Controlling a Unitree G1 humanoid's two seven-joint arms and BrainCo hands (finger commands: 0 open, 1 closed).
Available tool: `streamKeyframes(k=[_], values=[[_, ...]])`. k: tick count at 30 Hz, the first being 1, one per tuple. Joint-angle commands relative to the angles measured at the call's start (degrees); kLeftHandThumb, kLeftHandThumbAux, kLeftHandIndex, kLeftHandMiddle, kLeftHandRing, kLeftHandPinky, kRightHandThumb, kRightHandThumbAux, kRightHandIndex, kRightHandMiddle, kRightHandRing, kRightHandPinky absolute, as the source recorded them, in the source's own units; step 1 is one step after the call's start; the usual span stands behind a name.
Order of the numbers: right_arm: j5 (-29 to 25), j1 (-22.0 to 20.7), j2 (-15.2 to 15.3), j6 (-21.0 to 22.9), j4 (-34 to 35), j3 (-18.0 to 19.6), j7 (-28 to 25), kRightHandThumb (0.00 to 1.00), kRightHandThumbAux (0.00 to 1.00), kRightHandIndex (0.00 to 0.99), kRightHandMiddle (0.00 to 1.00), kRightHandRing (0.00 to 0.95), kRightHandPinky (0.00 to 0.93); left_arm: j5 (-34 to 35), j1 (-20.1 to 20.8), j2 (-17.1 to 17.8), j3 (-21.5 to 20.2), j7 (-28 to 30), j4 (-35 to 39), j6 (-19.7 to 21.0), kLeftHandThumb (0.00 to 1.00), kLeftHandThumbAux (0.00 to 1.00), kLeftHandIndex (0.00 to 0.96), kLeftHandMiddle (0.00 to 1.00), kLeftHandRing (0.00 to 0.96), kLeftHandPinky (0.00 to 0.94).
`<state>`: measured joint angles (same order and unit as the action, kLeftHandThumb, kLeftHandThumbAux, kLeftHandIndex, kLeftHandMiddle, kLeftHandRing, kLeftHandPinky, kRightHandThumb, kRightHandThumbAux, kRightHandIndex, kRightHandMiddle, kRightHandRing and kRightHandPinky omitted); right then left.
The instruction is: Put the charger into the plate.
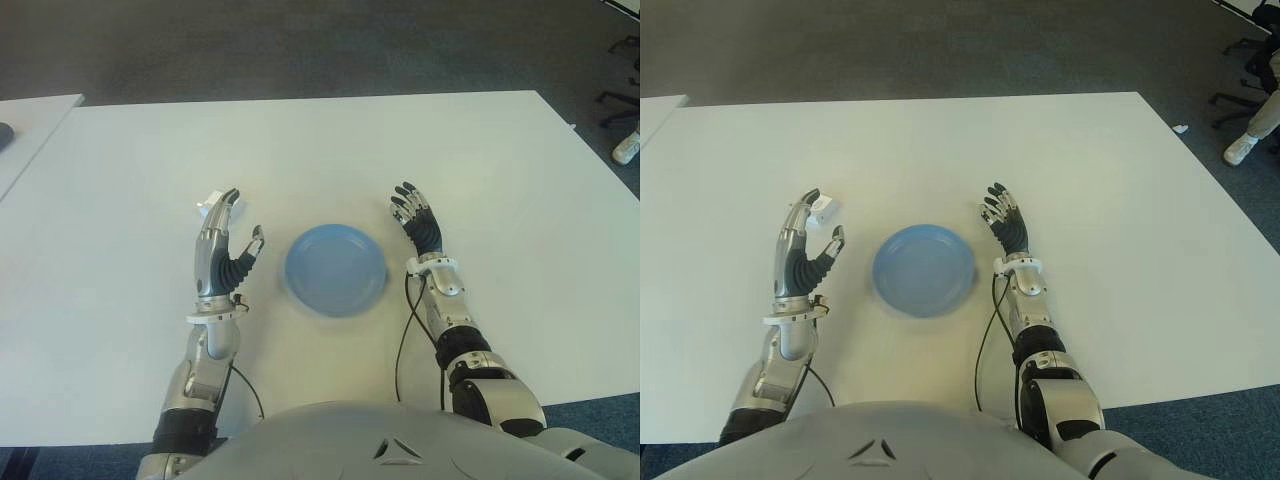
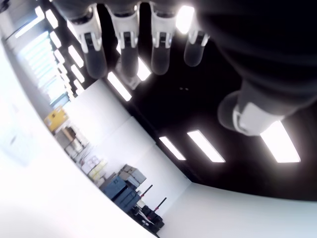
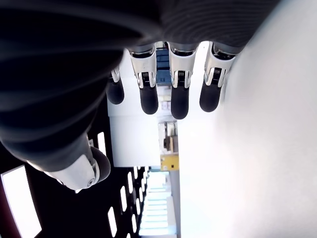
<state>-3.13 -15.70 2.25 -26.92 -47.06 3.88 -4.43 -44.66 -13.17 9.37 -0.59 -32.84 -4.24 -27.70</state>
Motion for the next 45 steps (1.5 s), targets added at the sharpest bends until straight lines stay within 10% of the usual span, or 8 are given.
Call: streamKeyframes(k=[1, 17, 45], values=[[0.51, 5.34, -0.97, 5.17, -6.93, -0.02, 0.41, 0.295, 0.676, 0.098, 0.151, 0.156, 0.204, -4.49, 0.7, 2.25, 1.55, -2.43, 1.11, 2.37, 0.2, 0.458, 0.097, 0.115, 0.125, 0.131], [0.28, 4.18, -0.86, 3.87, -9.26, 0.33, -0.01, 0.295, 0.675, 0.097, 0.138, 0.141, 0.186, -9.97, 7.85, 11.72, 3.52, -2.7, -2.28, 10.61, 0.265, 0.383, 0.089, 0.078, 0.044, 0.0], [-0.49, 3.75, 0.1, 3.35, -11.15, 2.02, -2.42, 0.323, 0.675, 0.112, 0.136, 0.137, 0.182, -4.9, 22.82, 21.29, 9.43, 7.52, -17.83, 15.13, 0.294, 0.373, 0.159, 0.081, 0.069, 0.12]])
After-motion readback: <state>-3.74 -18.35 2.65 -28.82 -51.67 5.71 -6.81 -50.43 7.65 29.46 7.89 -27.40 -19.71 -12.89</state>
